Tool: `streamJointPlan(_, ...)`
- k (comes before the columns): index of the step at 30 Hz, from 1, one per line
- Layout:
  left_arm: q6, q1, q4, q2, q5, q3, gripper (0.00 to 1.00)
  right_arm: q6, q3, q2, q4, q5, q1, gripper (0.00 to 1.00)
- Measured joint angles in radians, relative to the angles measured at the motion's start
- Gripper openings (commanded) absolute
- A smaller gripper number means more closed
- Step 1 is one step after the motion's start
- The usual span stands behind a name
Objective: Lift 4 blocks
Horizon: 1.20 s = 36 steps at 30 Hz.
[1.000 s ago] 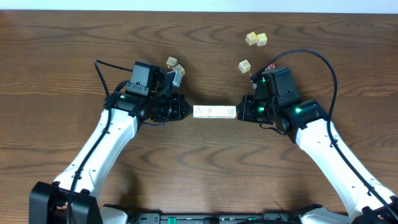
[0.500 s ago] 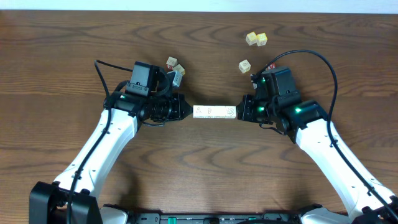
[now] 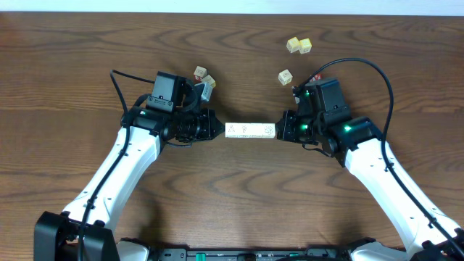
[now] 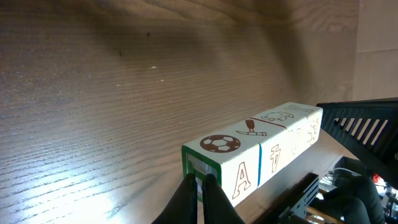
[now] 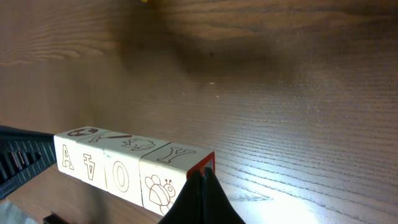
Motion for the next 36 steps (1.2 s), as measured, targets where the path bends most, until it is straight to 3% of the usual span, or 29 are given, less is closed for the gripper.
streamJointPlan(36, 0.000, 0.000, 0.000, 0.000, 0.000, 0.000, 0.07, 0.000, 0.000, -0.021, -0.003, -0.004, 0.000, 0.01)
